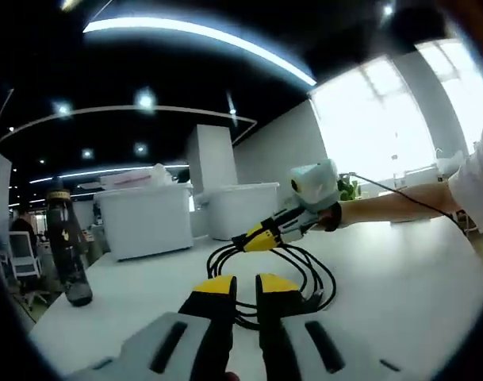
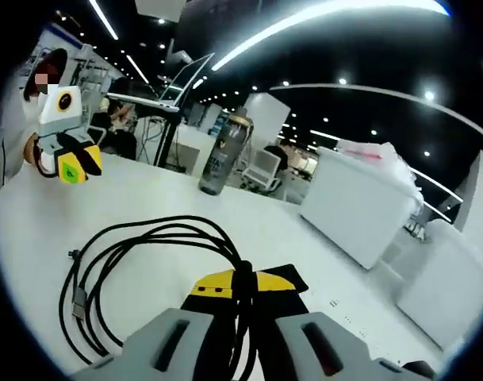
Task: Coil the Type-C to USB data cable on the desktop and secure it with Velcro straps.
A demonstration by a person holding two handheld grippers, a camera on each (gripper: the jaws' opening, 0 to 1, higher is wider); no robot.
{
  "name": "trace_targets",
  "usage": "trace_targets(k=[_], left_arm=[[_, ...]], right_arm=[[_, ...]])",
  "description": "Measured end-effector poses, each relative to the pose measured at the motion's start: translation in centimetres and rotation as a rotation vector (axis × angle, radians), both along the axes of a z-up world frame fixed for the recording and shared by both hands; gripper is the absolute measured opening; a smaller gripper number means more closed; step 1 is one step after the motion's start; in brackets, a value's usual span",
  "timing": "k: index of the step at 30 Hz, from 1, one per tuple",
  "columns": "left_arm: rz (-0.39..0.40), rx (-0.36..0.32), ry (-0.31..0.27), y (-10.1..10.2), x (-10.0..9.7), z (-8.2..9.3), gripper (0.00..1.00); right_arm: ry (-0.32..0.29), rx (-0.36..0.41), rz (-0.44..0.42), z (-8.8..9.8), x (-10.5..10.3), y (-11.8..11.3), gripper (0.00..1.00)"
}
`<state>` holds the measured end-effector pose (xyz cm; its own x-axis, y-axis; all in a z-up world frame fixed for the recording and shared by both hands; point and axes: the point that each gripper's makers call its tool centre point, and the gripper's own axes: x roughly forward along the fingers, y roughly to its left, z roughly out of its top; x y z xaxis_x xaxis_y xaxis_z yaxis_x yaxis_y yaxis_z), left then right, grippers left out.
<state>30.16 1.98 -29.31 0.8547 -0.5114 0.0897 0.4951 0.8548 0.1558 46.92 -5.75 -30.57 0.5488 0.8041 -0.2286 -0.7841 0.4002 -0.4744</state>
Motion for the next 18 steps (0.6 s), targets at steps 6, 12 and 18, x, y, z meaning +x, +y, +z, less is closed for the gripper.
trace_targets(k=[6, 12, 18], left_arm=[[0.014, -0.012, 0.009, 0.4, 0.3, 0.0, 0.11], [0.008, -0.089, 0.046, 0.9, 0.8, 0.0, 0.13], [-0.021, -0.224, 0.068, 1.4, 1.1, 0.8, 0.16]], right_arm=[[-0.089, -0.035, -0.097, -0.4, 2.6, -1.0, 0.1], [0.019, 0.26, -0.225, 2.5, 3.7, -4.0, 0.18], [0.117, 0.534, -0.338, 5.4, 3.0, -8.8, 0.21]])
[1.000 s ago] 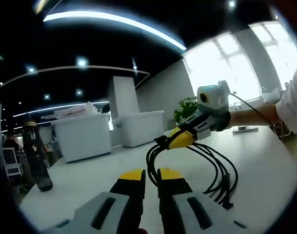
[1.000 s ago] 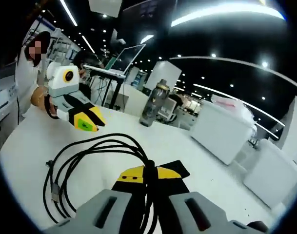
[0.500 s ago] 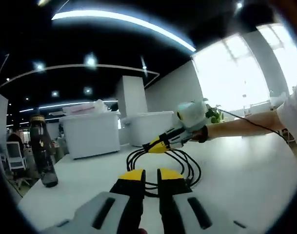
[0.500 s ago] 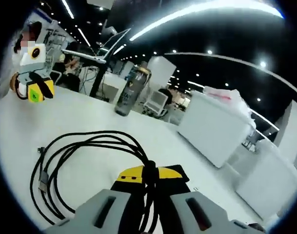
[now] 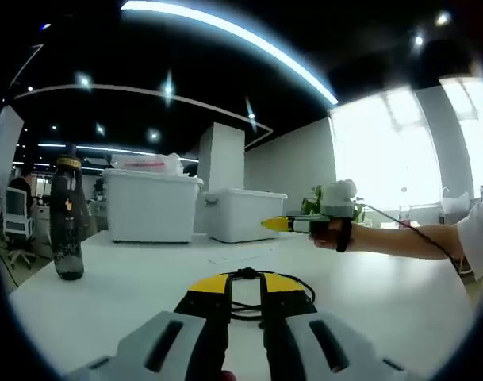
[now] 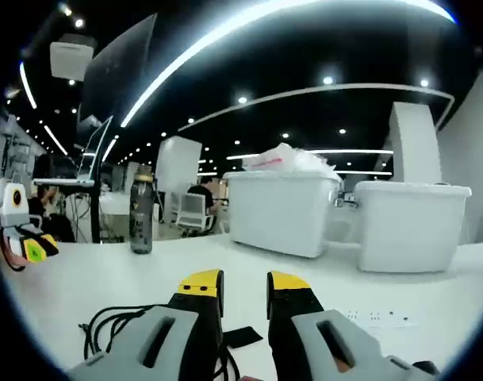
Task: Coil the Type-C to USB data cable on the desktop and secure it with Velcro straps.
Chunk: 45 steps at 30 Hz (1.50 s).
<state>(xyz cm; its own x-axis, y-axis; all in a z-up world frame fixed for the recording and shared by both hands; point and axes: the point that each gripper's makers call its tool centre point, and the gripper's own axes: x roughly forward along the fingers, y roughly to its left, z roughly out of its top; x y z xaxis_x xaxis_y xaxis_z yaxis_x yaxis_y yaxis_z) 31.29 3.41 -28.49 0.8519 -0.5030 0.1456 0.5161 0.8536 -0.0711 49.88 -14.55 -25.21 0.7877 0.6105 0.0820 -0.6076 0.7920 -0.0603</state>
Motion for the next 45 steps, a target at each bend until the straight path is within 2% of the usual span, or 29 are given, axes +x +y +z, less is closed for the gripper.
trace_targets(k=[3, 5, 9, 12, 14, 15, 17, 18, 19, 21, 23, 24, 26, 29, 33, 36, 39, 41, 42, 43, 44, 45], left_arm=[[-0.013, -0.097, -0.004, 1.1, 0.1, 1.2, 0.16], [0.017, -0.121, -0.046, 2.3, 0.3, 2.3, 0.16], [0.058, -0.171, -0.076, 3.5, 0.9, 4.4, 0.16], [0.101, -0.151, -0.098, 3.9, 1.7, 5.7, 0.17], [0.141, -0.108, -0.153, 4.2, 2.3, 6.9, 0.24], [0.158, -0.097, -0.159, 4.4, 2.5, 7.1, 0.27], [0.215, -0.077, -0.185, 5.1, 3.2, 7.6, 0.34], [0.244, -0.052, -0.213, 5.5, 3.4, 7.8, 0.37], [0.281, -0.022, -0.225, 6.0, 3.6, 7.6, 0.39], [0.333, 0.042, -0.202, 6.6, 3.9, 6.5, 0.43], [0.369, 0.109, -0.182, 6.9, 4.2, 5.2, 0.49], [0.38, 0.133, -0.183, 7.0, 4.2, 4.7, 0.51], [0.392, 0.174, -0.174, 6.9, 4.2, 3.6, 0.53], [0.364, 0.172, -0.121, 6.5, 4.4, 1.8, 0.53], [0.338, 0.17, -0.075, 5.9, 4.8, 0.1, 0.54], [0.332, 0.203, -0.064, 5.3, 4.8, -0.7, 0.54], [0.344, 0.256, -0.068, 5.2, 4.6, -1.2, 0.54], [0.351, 0.26, -0.067, 5.3, 4.5, -1.2, 0.54], [0.366, 0.24, -0.066, 5.7, 4.3, -1.1, 0.54], [0.374, 0.231, -0.069, 6.0, 4.2, -1.1, 0.54], [0.39, 0.216, -0.066, 6.4, 4.0, -0.9, 0.54], [0.397, 0.206, -0.059, 6.6, 4.0, -0.9, 0.53]], right_arm=[[0.02, 0.093, -0.015, 0.7, -2.0, -2.4, 0.21], [-0.001, 0.089, -0.028, 0.9, -3.7, -3.9, 0.23], [-0.076, 0.055, -0.117, 2.1, -6.4, -7.1, 0.25], [-0.09, 0.123, -0.139, 3.6, -7.9, -8.5, 0.28], [-0.113, 0.176, -0.172, 5.1, -8.8, -9.7, 0.29], [-0.133, 0.19, -0.192, 5.7, -9.1, -10.3, 0.3], [-0.175, 0.174, -0.235, 6.3, -9.8, -11.2, 0.34], [-0.175, 0.176, -0.242, 6.2, -10.1, -11.3, 0.37], [-0.176, 0.176, -0.242, 6.0, -10.3, -11.3, 0.41], [-0.178, 0.169, -0.249, 5.3, -10.5, -11.4, 0.53], [-0.16, 0.158, -0.261, 4.1, -10.4, -11.5, 0.64], [-0.144, 0.153, -0.271, 3.3, -10.3, -11.6, 0.67], [-0.127, 0.128, -0.303, 1.8, -9.9, -11.9, 0.67], [-0.099, 0.034, -0.347, -0.5, -9.1, -12.3, 0.67], [-0.029, 0.053, -0.354, -2.6, -8.5, -12.2, 0.67], [0.026, 0.015, -0.367, -4.5, -8.4, -12.1, 0.67], [0.028, -0.007, -0.372, -5.0, -8.5, -12.0, 0.67], [0.035, -0.003, -0.379, -5.4, -8.6, -12.1, 0.67], [0.043, -0.003, -0.388, -5.6, -8.6, -12.2, 0.67], [0.041, -0.027, -0.403, -5.7, -8.7, -12.4, 0.67], [0.011, -0.085, -0.421, -5.5, -8.8, -12.7, 0.67], [-0.022, -0.112, -0.442, -5.1, -8.9, -12.9, 0.67]])
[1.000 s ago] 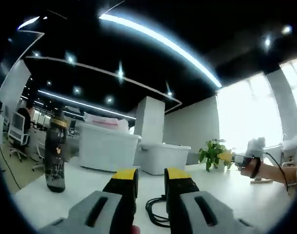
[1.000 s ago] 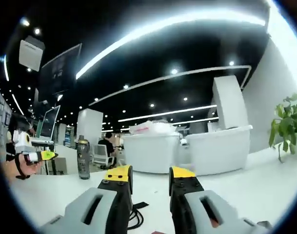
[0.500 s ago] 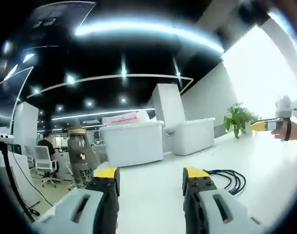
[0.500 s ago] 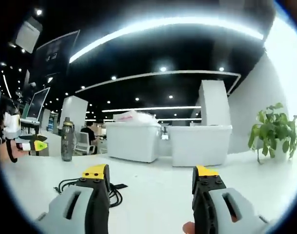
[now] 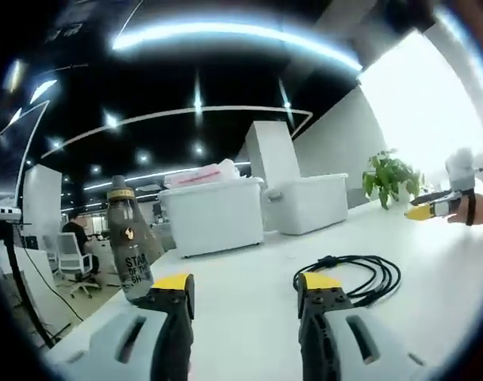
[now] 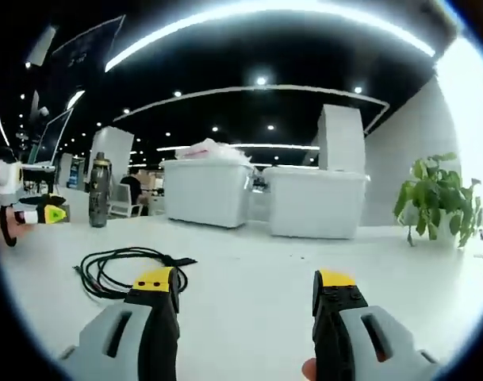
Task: Coil the Type-C to USB data cable on the desktop and secure it with Velcro straps.
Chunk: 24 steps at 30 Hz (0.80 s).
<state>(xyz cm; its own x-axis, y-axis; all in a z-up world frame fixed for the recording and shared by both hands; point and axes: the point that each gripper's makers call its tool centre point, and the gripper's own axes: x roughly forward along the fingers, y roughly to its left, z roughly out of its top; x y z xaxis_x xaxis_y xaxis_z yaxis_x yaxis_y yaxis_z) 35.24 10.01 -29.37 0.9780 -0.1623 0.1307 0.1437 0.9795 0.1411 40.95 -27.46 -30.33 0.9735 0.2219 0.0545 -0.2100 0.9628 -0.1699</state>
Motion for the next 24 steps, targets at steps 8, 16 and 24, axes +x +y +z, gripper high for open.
trace_targets(k=[8, 16, 24], left_arm=[[0.023, 0.017, 0.021, -0.4, 0.0, -0.8, 0.53], [0.012, 0.006, 0.021, -0.4, 0.1, -0.6, 0.53], [0.016, -0.014, 0.028, -0.4, 0.2, -0.8, 0.53]], right_arm=[[-0.025, 0.055, -0.038, 0.8, -0.7, -1.2, 0.66], [-0.021, 0.062, -0.046, 0.7, -0.6, -1.5, 0.66], [-0.046, 0.091, -0.046, 1.5, -0.8, -2.1, 0.66]])
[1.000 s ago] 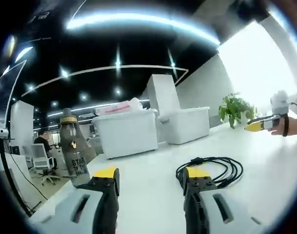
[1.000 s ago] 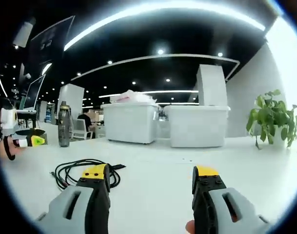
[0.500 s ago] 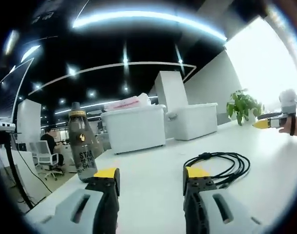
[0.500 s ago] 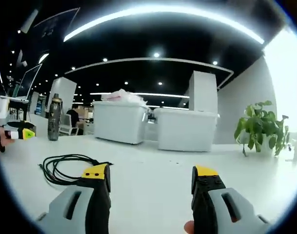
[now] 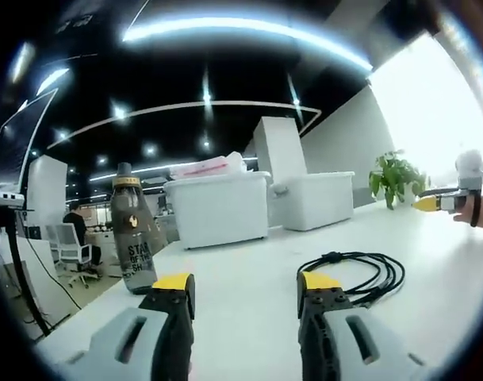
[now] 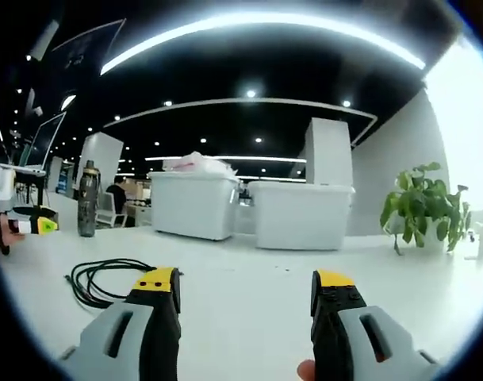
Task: Coil the Type-C to USB data cable on the desktop and secure it with Velcro straps.
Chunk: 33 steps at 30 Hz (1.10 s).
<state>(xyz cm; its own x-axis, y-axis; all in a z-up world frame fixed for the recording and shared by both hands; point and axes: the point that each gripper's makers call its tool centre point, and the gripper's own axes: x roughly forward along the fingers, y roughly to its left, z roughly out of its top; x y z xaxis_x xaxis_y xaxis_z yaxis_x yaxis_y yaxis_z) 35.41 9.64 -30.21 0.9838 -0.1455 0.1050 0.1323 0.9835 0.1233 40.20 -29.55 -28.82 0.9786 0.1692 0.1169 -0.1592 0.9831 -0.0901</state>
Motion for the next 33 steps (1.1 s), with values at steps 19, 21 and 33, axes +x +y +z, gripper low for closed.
trace_targets(k=[19, 21, 33], left_arm=[[-0.026, -0.023, 0.012, -0.21, -0.29, 0.09, 0.53], [-0.029, -0.021, 0.012, -0.28, -0.33, 0.09, 0.53], [-0.042, -0.018, 0.021, -0.56, -0.34, -0.14, 0.53]], right_arm=[[-0.011, 0.01, 0.003, -0.05, -0.11, -0.01, 0.65], [-0.013, 0.012, 0.006, 0.01, -0.17, 0.15, 0.65], [-0.009, 0.041, 0.015, 0.13, -0.16, 0.37, 0.65]])
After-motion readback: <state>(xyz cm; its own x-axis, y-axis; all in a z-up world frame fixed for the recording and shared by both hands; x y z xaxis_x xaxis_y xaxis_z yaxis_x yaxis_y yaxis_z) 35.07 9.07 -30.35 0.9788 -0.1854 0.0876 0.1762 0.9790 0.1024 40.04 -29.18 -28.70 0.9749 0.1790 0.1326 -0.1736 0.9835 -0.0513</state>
